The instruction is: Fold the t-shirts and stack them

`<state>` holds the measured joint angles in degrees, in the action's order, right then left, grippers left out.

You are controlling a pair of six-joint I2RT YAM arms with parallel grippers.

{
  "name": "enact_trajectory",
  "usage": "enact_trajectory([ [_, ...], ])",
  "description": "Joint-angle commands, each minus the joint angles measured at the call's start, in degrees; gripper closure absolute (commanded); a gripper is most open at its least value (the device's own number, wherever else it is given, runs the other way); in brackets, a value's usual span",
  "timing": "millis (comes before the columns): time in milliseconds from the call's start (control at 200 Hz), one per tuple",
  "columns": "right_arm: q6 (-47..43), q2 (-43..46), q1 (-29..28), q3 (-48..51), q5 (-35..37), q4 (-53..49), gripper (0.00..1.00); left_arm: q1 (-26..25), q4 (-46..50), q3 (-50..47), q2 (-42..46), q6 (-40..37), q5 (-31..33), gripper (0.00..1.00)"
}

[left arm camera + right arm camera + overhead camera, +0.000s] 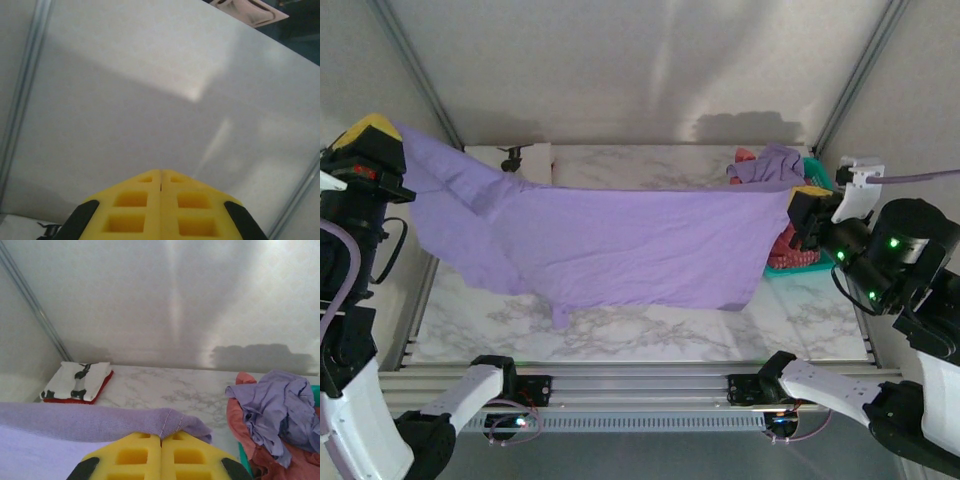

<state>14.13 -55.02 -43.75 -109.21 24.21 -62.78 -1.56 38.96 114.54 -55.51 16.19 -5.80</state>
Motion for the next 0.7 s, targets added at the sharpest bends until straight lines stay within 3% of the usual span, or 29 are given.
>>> enact_trajectory([
  [0,-0.8,-1.3,0.3,1.5,5.2,2.4,1.0,0.8,2.7,-0.2,-2.6,-2.7,3.6,1.0],
  [190,-4.9,-8.5,2.1,7.0,10.0,7.3,1.0,0.6,-4.4,-12.5,-7.0,-4.7,2.9,1.0],
  [335,-2.2,-17.7,15.7,11.8,-5.1,12.9,1.0,-0.3,-13.1,-20.1,-15.8,-6.4,1.9,1.0],
  [451,-2.5,-28.8,20.4,13.8,-9.5,18.4,1.0,-0.5,-21.9,-25.7,-25.7,-6.9,1.0,1.0],
  [576,-2.8,-46.2,22.7,8.1,-10.8,16.8,1.0,-1.0,-24.4,-23.0,-41.1,-7.3,-1.1,1.0],
  [696,-3.7,-63.6,23.7,-4.6,-11.1,12.7,1.0,-3.3,-24.2,-14.5,-56.0,-8.8,-0.4,1.0],
])
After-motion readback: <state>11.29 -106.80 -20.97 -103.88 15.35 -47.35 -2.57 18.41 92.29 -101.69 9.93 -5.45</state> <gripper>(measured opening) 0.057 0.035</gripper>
